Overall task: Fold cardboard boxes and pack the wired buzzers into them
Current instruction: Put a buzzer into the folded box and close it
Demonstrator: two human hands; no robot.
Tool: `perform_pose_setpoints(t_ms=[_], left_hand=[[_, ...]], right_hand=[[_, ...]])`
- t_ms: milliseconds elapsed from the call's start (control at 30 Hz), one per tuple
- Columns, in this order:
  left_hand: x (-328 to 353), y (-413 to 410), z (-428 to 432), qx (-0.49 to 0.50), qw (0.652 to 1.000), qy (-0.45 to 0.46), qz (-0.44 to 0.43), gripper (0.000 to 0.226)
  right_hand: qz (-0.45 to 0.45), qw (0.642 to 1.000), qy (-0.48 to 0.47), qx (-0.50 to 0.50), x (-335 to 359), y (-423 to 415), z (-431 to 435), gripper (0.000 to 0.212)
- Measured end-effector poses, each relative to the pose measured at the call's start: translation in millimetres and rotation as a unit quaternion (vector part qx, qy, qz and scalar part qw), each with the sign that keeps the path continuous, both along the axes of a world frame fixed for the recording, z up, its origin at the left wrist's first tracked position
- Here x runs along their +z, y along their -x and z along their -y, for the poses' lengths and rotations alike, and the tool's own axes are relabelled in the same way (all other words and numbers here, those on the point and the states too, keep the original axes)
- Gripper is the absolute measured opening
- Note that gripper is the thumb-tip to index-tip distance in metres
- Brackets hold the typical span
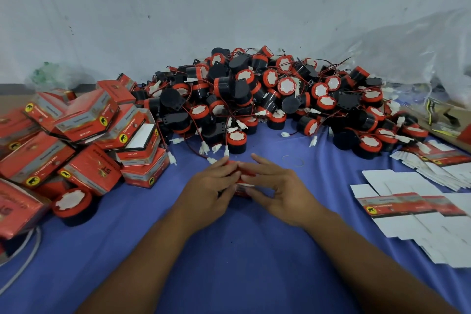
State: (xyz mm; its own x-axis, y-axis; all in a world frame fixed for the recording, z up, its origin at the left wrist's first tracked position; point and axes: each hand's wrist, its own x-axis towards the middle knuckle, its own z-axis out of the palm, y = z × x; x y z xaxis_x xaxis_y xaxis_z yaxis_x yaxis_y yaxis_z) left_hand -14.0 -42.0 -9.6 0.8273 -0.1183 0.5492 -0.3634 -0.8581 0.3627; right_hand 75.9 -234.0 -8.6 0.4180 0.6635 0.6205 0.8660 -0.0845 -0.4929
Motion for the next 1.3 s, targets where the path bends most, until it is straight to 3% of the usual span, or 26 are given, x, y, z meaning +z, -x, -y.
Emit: perform_pose_setpoints(t_ms=[100, 233, 367, 533, 633, 733, 867, 967, 1033, 1100, 1167, 1233, 1300], left_hand=[[-2.1, 1.5, -0.3, -0.003, 1.0, -0.018, 0.024, 0.033], [-4.8, -4.1, 4.5, 0.021, 0.999, -0.021, 0.036, 0.036], [-10.7, -12.5, 5.5, 0.025, 0.998, -0.036, 0.049, 0.036], [-13.7, -15.3, 6.7, 0.025, 0.997, -0.035, 0.067, 0.039], [-12.4, -15.3, 9.1, 0.016, 0.999, 0.007, 0.049, 0.038], [-12.5, -12.9, 3.7, 0.02, 0.995, 0.101, -0.001, 0.048], [-15.7, -8.7, -10.7, 0.018, 0.993, 0.091, -0.078, 0.072], [-13.5, -9.2, -10.1, 0.063, 0.995, 0.068, -0.039, 0.061], [-4.5, -9.7, -7.8, 0.109, 0.986, 0.123, -0.015, 0.049], [12.4, -9.8, -10.7, 0.156, 0.961, 0.226, 0.006, 0.038], [38.9, -12.8, -21.2, 0.199, 0.905, 0.374, 0.037, 0.028], [75.6, -19.6, -36.0, 0.192, 0.801, 0.563, 0.069, 0.024], [117.1, -24.7, -55.1, 0.108, 0.652, 0.744, 0.104, 0.018]], right_hand=[[-0.013, 1.0, 0.0, 0.005, -3.7, 0.5, -0.7, 0.021], [0.055, 0.996, -0.025, -0.059, -6.2, 2.0, -7.2, 0.015], [0.068, 0.992, -0.033, -0.104, -5.6, 1.6, -9.8, 0.012], [0.038, 0.994, 0.033, -0.097, -1.3, 2.9, -12.6, 0.015], [0.047, 0.997, 0.018, -0.057, -4.1, 2.4, -8.6, 0.016], [-0.035, 0.996, 0.06, -0.051, -8.4, -0.3, -6.4, 0.032], [-0.264, 0.96, -0.06, -0.074, -5.9, -8.4, -3.6, 0.022], [-0.344, 0.932, -0.091, -0.063, -6.1, -10.3, -1.9, 0.021], [-0.336, 0.934, -0.088, -0.088, -5.7, -8.5, -1.1, 0.023], [-0.311, 0.937, -0.079, -0.141, -5.2, -10.2, 1.1, 0.021], [-0.296, 0.938, -0.075, -0.165, -4.6, -13.6, 1.9, 0.012], [-0.281, 0.943, -0.058, -0.171, -4.3, -15.7, 1.2, 0.009], [-0.264, 0.948, -0.038, -0.173, -4.0, -15.2, -0.3, 0.01]])
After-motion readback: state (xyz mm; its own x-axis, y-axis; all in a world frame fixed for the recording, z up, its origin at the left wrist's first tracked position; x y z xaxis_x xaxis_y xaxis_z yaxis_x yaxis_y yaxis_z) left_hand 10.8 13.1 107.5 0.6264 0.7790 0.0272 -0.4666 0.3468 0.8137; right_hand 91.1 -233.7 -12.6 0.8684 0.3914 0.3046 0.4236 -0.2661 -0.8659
